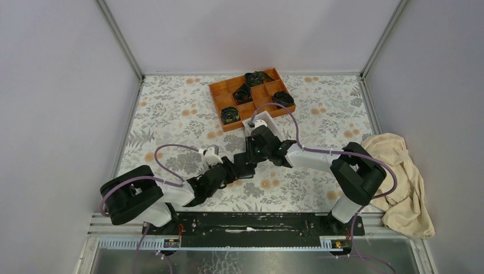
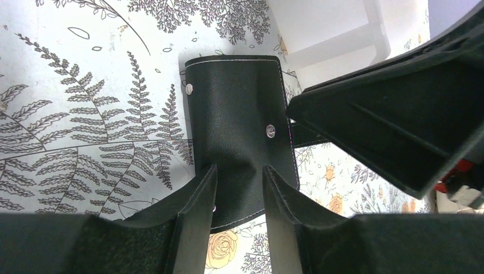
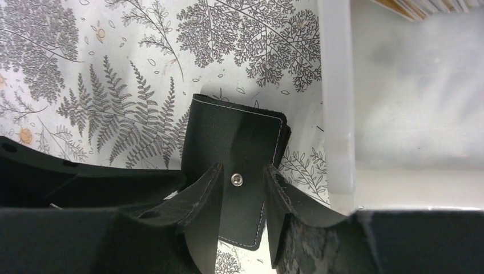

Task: Put the credit cards into the card holder
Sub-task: Close the card holder at the center of the board.

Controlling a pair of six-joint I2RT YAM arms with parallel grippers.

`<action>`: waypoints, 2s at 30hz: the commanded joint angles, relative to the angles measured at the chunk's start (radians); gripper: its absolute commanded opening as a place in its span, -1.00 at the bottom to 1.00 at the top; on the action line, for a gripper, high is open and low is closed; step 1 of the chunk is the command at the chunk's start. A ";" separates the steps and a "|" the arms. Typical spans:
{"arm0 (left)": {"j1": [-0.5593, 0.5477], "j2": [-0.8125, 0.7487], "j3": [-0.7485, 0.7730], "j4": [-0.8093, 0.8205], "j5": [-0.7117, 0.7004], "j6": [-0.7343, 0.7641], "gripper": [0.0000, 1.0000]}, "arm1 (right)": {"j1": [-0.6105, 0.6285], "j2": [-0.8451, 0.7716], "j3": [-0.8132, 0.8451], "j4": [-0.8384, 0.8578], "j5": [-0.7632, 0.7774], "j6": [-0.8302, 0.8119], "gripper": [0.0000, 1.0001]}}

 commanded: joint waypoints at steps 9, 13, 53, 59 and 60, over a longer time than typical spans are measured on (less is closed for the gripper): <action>0.016 0.010 -0.022 -0.152 -0.024 0.025 -0.13 | 0.013 -0.101 0.032 -0.057 0.082 -0.034 -0.22; 0.016 0.005 -0.023 -0.155 -0.025 0.025 -0.13 | 0.016 -0.106 0.025 -0.076 0.108 -0.036 -0.25; 0.016 0.010 -0.023 -0.151 -0.019 0.018 -0.13 | 0.051 -0.147 -0.030 -0.135 0.189 -0.023 -0.38; 0.016 0.010 -0.021 -0.154 -0.021 0.018 -0.13 | 0.055 -0.146 -0.029 -0.135 0.190 -0.021 -0.49; 0.015 0.009 -0.021 -0.155 -0.020 0.019 -0.13 | 0.054 -0.146 -0.029 -0.136 0.191 -0.020 -0.51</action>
